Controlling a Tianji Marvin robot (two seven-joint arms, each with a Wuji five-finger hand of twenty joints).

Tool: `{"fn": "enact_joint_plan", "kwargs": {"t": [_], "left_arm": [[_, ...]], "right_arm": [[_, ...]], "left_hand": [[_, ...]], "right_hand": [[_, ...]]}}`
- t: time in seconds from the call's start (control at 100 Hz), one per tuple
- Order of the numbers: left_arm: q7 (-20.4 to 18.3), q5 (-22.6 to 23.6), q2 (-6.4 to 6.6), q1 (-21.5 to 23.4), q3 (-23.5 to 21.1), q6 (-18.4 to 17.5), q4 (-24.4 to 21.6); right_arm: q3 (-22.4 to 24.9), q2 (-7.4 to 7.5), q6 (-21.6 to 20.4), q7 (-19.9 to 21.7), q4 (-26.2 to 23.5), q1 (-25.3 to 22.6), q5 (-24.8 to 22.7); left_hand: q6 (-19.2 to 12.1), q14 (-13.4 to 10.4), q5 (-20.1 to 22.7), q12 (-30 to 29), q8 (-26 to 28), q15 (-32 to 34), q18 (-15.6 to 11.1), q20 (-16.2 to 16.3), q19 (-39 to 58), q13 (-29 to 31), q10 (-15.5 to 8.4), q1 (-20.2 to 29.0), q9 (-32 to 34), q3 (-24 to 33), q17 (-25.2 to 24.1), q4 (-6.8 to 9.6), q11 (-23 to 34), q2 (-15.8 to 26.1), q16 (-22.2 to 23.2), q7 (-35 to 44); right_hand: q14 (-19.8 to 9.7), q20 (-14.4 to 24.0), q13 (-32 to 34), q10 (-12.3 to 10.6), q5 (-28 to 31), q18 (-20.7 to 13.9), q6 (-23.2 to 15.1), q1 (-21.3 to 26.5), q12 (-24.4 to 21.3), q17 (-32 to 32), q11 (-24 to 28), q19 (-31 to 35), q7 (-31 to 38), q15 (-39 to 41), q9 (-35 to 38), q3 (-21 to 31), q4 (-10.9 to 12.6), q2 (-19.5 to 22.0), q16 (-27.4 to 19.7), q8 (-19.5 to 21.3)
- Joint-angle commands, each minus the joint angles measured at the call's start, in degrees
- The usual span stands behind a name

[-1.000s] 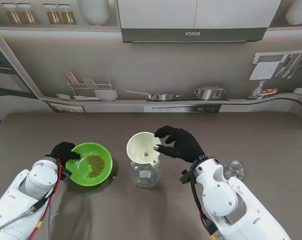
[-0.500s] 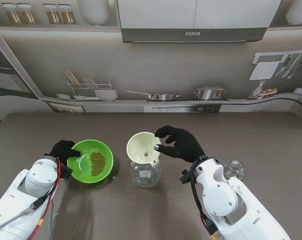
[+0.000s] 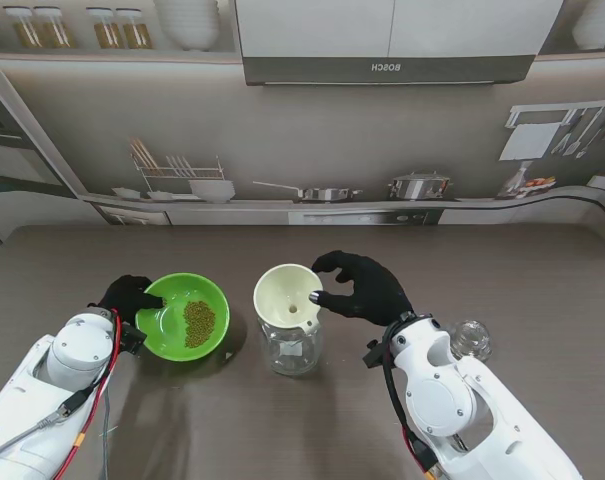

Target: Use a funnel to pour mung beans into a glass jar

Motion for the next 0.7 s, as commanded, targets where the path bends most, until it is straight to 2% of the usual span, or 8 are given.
{"fn": "enact_joint_plan", "kwargs": {"t": [0.0,0.69], "left_arm": [[-1.5,-0.1,0.08,-0.5,-0.4,-0.1,-1.6],[-6.7,1.3,1.61,0.0,-4.0,3.2,-12.9]], "right_arm": [[-0.3,0.03,0.0,0.5,-0.8,-0.4,-0.8],[-3.2,0.63,-0.1,-0.6,-2.6,0.1,-8.0]], "left_hand": [[-5.8,0.0,4.8,0.3,2.0,1.0,-1.4,1.1,-0.1,1.3,1.3,6.6,2.9,5.7,2.9,2.06,0.2,1.5,0.0,5.4],[-5.0,0.5,5.2,0.1,1.5,1.6,-0.8,1.4,0.5,1.3,1.9,6.7,3.2,5.8,3.1,2.10,0.1,1.4,0.3,4.6]], "right_hand": [[-0.5,-0.7,-1.9,-0.9,-1.5,0.1,-1.5,-1.5,-0.2,-1.0,-0.3,-0.9,-1.2,-0.8,-1.9,-1.6,1.8,1.4,-0.7,0.3],[-1.1,-0.4,-2.9,-1.4,-3.3,-0.5,-1.5,-2.1,-0.4,-2.0,-0.7,-2.6,-2.3,-1.3,-3.7,-5.5,2.4,2.2,-1.1,0.9]]}}
